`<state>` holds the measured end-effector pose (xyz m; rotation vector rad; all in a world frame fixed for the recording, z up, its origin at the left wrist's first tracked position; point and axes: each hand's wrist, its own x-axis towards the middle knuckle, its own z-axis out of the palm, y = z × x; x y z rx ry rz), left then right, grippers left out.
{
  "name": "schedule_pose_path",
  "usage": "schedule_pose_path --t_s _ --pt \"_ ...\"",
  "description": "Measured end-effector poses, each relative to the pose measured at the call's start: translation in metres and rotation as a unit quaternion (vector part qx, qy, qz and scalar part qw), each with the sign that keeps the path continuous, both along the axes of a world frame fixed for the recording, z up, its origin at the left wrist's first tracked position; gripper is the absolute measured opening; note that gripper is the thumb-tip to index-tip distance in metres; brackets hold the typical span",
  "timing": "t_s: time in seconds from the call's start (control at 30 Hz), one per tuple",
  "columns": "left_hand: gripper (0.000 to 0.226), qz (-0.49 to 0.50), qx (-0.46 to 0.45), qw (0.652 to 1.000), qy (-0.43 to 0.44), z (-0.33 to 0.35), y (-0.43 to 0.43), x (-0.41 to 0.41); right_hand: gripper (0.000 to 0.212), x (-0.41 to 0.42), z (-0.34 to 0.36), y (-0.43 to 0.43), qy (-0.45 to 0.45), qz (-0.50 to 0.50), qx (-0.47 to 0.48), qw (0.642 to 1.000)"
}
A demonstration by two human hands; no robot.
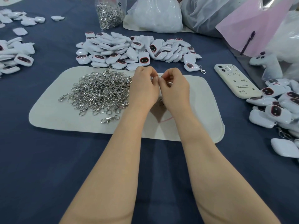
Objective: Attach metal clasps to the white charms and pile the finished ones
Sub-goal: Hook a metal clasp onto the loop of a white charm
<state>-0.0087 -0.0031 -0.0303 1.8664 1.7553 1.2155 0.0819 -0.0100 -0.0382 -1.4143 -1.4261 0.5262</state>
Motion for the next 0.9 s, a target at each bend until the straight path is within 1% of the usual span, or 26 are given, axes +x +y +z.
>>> schedule_pose_path --t_s 0.17,0.33,0.43,0.5,0.63,0.77,0.9 --pt "0.011 -0.003 -0.009 1.0 -0.003 0.0028 -0.0004 -0.0001 0.005 0.0009 -0.0002 -0.0005 -0.028 -0.012 0.015 0.999" --pt "0.011 -0.017 -0.016 0.999 0.029 0.0055 -0.0013 -0.0036 0.005 0.0008 -0.0012 -0.0013 -0.08 -0.009 0.009 0.997" --pt "0.009 -0.025 -0.018 0.998 0.046 0.0057 -0.0006 -0.0052 0.006 0.0007 -0.0003 -0.0014 -0.093 -0.004 0.008 0.996" --pt "0.008 -0.027 -0.012 0.999 0.039 0.0042 0.0004 -0.0049 0.006 0.001 0.0005 -0.001 -0.072 -0.005 0.007 0.997" --pt "0.007 -0.02 -0.001 0.999 -0.025 0.0019 0.0016 -0.0021 0.009 0.0015 0.0025 -0.0001 0.018 -0.007 -0.01 1.0" --pt "0.006 -0.018 0.0 0.997 -0.073 0.0013 0.0003 0.0005 0.009 0.0014 0.0028 0.0006 0.052 -0.013 -0.012 0.999" --pt "0.009 -0.014 -0.017 0.991 -0.129 0.0033 -0.0014 0.0033 0.007 0.0009 0.0025 0.0006 0.064 -0.013 -0.007 0.998"
